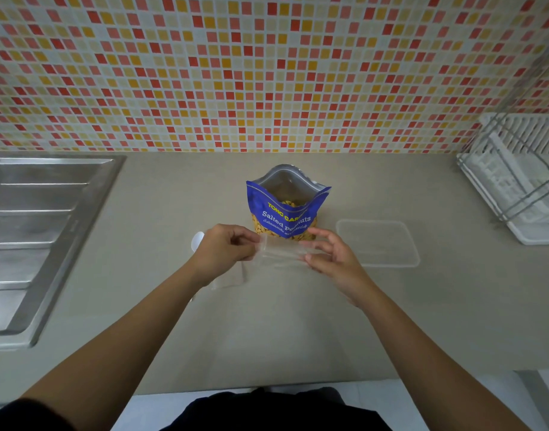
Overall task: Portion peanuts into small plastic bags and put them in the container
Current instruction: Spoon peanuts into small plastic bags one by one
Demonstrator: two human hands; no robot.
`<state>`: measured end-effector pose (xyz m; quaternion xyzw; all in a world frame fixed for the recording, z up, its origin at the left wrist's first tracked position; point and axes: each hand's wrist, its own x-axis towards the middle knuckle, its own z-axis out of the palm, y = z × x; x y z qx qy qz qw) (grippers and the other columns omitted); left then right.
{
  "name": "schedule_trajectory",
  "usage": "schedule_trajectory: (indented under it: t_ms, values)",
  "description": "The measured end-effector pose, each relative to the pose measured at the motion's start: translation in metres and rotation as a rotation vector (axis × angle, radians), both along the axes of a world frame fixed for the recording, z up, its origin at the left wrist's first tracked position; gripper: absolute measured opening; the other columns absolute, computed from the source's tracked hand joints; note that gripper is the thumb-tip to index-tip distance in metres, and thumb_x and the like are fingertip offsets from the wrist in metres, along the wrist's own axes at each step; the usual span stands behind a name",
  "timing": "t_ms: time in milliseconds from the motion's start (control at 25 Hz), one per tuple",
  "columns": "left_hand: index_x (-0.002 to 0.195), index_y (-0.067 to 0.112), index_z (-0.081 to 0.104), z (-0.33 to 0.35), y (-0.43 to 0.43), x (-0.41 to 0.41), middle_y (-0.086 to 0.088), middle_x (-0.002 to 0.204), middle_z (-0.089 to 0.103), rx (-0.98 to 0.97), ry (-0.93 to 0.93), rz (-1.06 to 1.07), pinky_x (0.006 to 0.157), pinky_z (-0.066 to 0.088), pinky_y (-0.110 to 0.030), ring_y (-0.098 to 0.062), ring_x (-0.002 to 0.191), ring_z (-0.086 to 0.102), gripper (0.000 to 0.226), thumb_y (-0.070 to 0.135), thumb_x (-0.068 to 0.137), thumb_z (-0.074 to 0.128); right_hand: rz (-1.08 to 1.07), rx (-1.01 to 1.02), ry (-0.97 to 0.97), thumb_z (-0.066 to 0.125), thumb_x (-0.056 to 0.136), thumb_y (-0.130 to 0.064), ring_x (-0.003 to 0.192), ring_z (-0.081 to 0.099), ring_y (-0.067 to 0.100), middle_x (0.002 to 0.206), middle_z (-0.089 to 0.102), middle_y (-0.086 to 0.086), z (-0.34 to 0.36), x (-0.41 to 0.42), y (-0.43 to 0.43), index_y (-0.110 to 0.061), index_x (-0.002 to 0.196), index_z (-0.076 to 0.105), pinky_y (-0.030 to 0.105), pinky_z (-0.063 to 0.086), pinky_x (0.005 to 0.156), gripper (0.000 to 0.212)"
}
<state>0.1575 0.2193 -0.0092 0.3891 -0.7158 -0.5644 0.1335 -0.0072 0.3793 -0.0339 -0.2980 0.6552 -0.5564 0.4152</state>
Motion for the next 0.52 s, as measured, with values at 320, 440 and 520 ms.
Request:
schedule_trajectory:
  t_ms: [320, 440, 520]
  values:
    - [0.092, 0.008, 0.057, 0.007, 0.007, -0.005, -0.010, 0.070, 0.070, 0.136, 0.045, 0.020, 0.069, 0.059, -0.024, -0.015, 0.059, 0.065, 0.020, -0.003, 0.077, 0.067, 0.156, 0.039, 1.024, 0.073, 0.068, -0.044, 0.120, 0.041, 0.012, 0.130, 0.052, -0.001, 0.003, 0.017, -0.011, -0.016, 0.131, 0.049, 0.017, 0.026, 0.104, 0.073]
    - [0.088, 0.015, 0.042, 0.010, 0.007, -0.007, -0.013, 0.078, 0.073, 0.102, 0.033, 0.019, 0.069, 0.057, -0.026, -0.015, 0.057, 0.064, 0.033, 0.000, 0.075, 0.069, 0.244, 0.132, 1.062, 0.079, 0.061, -0.050, 0.128, 0.039, 0.018, 0.138, 0.047, 0.001, 0.003, 0.023, -0.023, -0.015, 0.136, 0.042, 0.025, 0.026, 0.107, 0.091]
    - [0.087, 0.016, 0.038, 0.011, 0.008, -0.008, -0.013, 0.080, 0.073, 0.075, 0.011, 0.005, 0.071, 0.056, -0.028, -0.014, 0.056, 0.063, 0.037, 0.001, 0.075, 0.069, 0.235, 0.172, 1.080, 0.077, 0.061, -0.055, 0.128, 0.040, 0.018, 0.137, 0.047, 0.000, 0.000, 0.023, -0.027, -0.016, 0.136, 0.043, 0.028, 0.029, 0.108, 0.092]
